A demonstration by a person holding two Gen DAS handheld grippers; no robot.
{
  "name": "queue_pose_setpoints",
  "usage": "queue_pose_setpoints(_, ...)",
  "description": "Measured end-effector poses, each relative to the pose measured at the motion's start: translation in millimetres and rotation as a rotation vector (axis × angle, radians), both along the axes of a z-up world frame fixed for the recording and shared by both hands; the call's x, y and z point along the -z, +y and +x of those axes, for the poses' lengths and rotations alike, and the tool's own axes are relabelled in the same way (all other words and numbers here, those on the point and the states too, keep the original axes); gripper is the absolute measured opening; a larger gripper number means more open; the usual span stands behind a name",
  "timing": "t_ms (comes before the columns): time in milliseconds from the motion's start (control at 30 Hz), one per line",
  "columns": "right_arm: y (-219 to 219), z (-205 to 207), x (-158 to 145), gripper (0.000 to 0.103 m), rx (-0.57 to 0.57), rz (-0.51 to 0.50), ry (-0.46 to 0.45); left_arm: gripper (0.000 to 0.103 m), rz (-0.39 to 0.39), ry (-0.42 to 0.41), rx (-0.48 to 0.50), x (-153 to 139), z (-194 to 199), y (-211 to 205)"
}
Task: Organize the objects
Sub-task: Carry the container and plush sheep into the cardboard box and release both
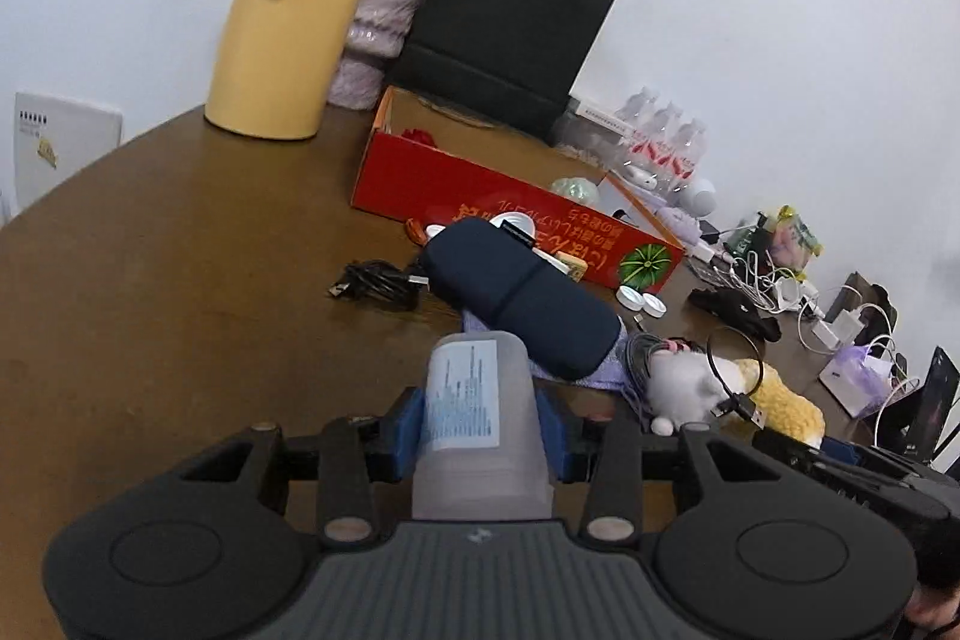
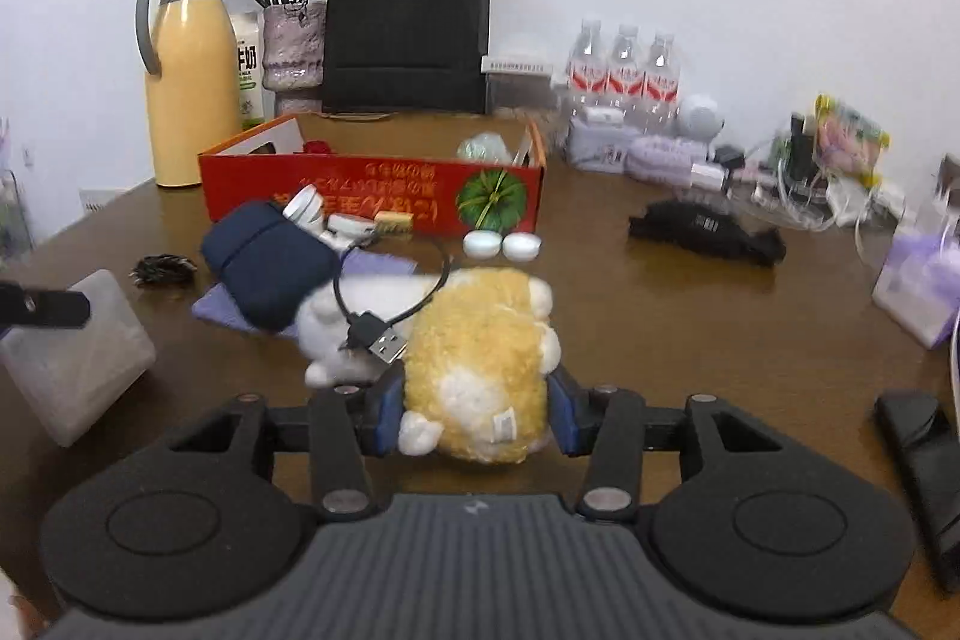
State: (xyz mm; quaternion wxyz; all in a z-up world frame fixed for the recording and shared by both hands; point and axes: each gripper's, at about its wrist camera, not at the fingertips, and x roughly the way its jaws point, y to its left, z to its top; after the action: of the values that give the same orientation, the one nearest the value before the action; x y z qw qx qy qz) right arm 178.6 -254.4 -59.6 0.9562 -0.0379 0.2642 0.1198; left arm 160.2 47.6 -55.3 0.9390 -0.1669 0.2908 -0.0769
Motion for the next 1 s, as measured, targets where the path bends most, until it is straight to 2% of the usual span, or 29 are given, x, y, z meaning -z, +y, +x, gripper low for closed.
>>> queue_pose_setpoints(33,-3.1,-1.5,0.4,0.049,-0.008,0.021,0.012,0.041,0.016,0.0,0.0,-0.2,-3.3,-1.1)
queue_pose_setpoints(67,-5.4,-2.0,0.4,0.052,-0.02,0.022,0.033,0.048,0.04,-0.005,-0.004,0.2,-6.8,-2.2)
queue_pose_setpoints(100,-6.9,-4.2,0.3,0.053,-0.027,0.01,0.049,0.059,0.08,-0.008,-0.017,0.6,-9.2,-3.5)
queue_pose_setpoints(133,-7.6,-7.5,-1.4,0.059,-0.011,-0.004,0.037,0.064,0.121,-0.009,-0.033,0.6,-10.1,-5.9)
queue_pose_setpoints(167,-7.8,-12.7,-3.0,0.065,0.024,-0.03,0.008,0.069,0.155,-0.016,-0.047,0.8,-11.7,-7.2)
queue_pose_setpoints(267,6.4,-29.4,-8.2,0.066,0.049,-0.131,-0.105,0.076,0.203,-0.019,-0.051,4.6,-12.9,-8.1)
queue_pose_setpoints(367,24.3,-37.7,-7.8,0.066,-0.062,-0.132,-0.134,0.077,0.234,-0.013,-0.051,5.7,-9.7,-13.3)
queue_pose_setpoints(467,45.7,-32.3,3.5,0.065,-0.129,-0.184,-0.086,0.077,0.265,-0.019,-0.044,6.7,-9.3,-15.9)
queue_pose_setpoints(633,47.2,-37.3,9.4,0.063,-0.202,-0.104,-0.016,0.08,0.275,-0.008,-0.023,9.3,-9.4,-16.9)
queue_pose_setpoints(800,29.8,-36.4,1.7,0.061,-0.1,-0.064,-0.044,0.08,0.306,0.003,-0.009,13.1,-3.1,-22.5)
queue_pose_setpoints(933,16.7,-22.0,5.2,0.06,-0.003,-0.131,-0.047,0.078,0.325,0.033,-0.008,15.9,1.2,-24.7)
queue_pose_setpoints(1000,9.8,-22.0,4.9,0.062,0.028,-0.152,-0.084,0.078,0.328,0.032,-0.003,14.2,-0.5,-24.4)
